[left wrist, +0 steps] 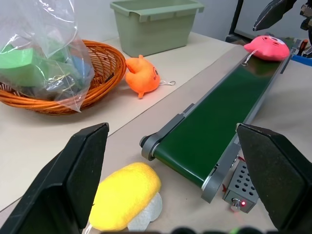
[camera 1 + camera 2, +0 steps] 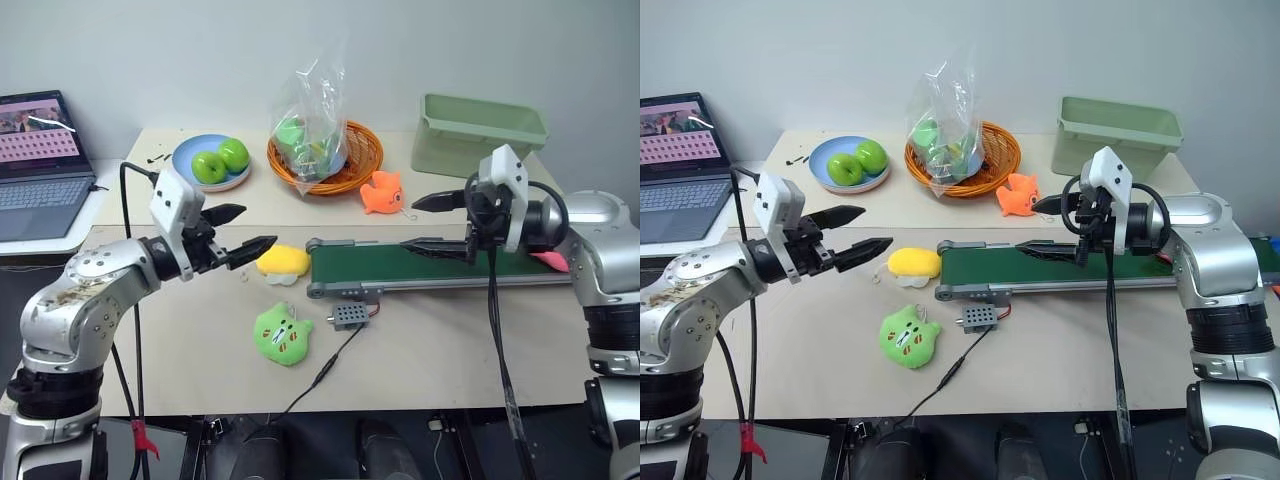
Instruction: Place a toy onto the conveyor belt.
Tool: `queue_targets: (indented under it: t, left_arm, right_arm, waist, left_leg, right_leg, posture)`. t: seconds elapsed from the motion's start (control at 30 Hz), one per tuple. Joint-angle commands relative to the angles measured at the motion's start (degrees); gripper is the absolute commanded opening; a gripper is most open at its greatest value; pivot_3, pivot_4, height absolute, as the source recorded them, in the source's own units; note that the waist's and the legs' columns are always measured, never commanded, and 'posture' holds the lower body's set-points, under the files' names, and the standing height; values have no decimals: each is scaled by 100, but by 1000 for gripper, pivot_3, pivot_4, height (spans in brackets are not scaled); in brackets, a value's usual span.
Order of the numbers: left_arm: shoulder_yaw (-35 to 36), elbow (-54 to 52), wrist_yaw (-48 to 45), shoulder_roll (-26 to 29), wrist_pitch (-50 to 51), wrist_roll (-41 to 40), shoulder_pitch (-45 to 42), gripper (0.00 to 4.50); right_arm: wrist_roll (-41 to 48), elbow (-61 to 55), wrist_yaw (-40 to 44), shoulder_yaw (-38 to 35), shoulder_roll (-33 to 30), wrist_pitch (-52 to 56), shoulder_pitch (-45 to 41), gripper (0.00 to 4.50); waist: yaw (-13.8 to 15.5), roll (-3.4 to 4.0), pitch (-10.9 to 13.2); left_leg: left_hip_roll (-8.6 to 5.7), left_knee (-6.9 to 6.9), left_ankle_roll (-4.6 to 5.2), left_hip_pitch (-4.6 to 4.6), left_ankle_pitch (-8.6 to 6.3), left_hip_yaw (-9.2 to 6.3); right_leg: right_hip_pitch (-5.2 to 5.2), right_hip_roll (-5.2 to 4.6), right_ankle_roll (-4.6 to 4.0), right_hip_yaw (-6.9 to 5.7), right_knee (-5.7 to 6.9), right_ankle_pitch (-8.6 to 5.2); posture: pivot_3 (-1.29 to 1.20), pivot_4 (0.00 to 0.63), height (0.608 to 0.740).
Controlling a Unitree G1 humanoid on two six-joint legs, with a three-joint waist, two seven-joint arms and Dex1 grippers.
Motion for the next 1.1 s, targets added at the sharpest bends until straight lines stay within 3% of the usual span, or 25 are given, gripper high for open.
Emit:
queue_targets:
  t: [0.03,1.1]
  left_arm:
    - [84,-2,18,7,-23,-11,-145,4467]
    - [40,100,18,-89,146,-117,-432,4467]
  right_arm:
    - [37,-175,-21,-209,-96,-96,-33,4500]
    - [83,-250,-104,-271,-159,-19,12,4500]
  waist:
    - [0,0,0]
    - [-1,0,0]
  left_leg:
    - [0,0,0,0,0,0]
    - [0,0,0,-1,0,0]
  right_leg:
    - [0,0,0,0,0,0]
    - [0,0,0,0,-1,0]
  posture:
    - [0,150,740]
    - [0,150,740]
